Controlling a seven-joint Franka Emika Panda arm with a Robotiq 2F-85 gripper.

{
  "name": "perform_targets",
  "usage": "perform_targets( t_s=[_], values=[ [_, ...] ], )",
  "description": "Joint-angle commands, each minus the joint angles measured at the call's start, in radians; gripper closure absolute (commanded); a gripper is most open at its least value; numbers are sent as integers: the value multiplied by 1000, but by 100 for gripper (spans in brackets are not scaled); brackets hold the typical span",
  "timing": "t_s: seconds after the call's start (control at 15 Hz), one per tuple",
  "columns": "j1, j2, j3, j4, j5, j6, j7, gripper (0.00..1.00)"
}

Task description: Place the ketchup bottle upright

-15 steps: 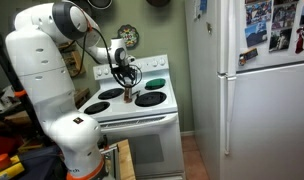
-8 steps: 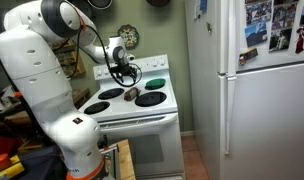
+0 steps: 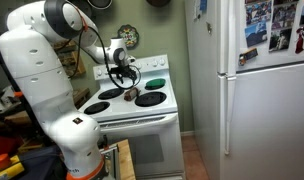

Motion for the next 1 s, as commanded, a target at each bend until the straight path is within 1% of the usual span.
perform_targets(
  t_s=[0.0,0.33,0.53,0.93],
  values=[
    [-18,108,20,71,-58,-6,70,0],
    [-10,221,5,166,-146,27,154,0],
    [-1,287,-3,223,-182,27,190,0],
    [42,385,-30,304,-257,47,264,0]
  ],
)
